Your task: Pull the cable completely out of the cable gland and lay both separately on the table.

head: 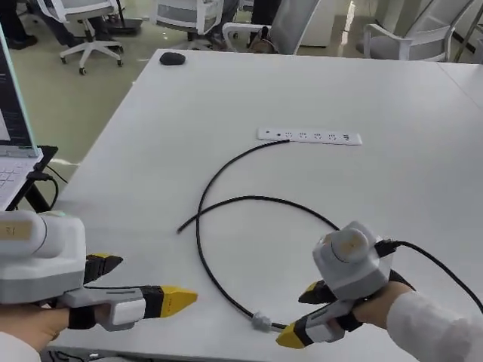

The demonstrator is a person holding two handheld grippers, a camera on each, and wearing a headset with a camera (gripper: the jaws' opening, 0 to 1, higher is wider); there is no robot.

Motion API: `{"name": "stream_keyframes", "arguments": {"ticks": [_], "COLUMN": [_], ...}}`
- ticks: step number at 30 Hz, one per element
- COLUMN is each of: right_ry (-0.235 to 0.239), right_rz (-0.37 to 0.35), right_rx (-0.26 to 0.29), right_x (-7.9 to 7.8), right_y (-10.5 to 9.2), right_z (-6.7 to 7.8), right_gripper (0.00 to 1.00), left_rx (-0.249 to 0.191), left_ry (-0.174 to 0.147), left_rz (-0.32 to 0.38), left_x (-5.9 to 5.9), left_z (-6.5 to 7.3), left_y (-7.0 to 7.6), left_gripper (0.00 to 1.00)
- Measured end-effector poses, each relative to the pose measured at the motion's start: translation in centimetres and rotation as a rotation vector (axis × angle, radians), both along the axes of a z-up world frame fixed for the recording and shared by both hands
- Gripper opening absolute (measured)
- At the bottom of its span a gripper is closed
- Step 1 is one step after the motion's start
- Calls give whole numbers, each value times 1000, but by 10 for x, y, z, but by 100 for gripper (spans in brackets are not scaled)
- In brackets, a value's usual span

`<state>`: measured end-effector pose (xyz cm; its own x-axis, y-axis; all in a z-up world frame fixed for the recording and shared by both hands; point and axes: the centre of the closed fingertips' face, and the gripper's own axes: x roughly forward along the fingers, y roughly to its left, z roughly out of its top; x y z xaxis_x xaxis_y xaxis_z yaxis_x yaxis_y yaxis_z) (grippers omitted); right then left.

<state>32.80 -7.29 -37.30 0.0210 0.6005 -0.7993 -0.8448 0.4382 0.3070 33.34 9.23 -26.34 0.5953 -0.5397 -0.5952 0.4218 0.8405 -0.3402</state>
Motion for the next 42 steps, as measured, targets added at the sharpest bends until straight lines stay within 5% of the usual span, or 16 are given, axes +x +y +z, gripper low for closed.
{"name": "stream_keyframes", "arguments": {"ticks": [8, 19, 27, 28, 34, 37, 42], "right_ry": [-3, -89, -180, -210, -218, -193, -277], "right_rz": [-1, 85, 85, 123, 146, 124, 180], "right_rx": [17, -79, -87, -51, -78, -41, -21], "right_x": [0, -3, 10, 12, 10, 12, 22], "right_y": [24, 26, 22, 27, 19, 19, 12], "right_z": [-14, -38, -46, -42, -41, -24, 11], "right_gripper": [50, 37, 13, 13, 12, 12, 11], "left_rx": [-5, -17, -17, -17, -17, -24, -25], "left_ry": [-5, -7, -7, -6, -19, -43, -72], "left_rz": [12, 7, 1, -2, -16, -23, -55], "left_x": [0, -1, -1, -1, -2, 0, 5], "left_z": [1, 1, 1, 1, 4, 9, 17], "left_y": [3, 3, 2, 2, -2, -4, -11], "left_gripper": [95, 94, 93, 93, 90, 88, 83]}}
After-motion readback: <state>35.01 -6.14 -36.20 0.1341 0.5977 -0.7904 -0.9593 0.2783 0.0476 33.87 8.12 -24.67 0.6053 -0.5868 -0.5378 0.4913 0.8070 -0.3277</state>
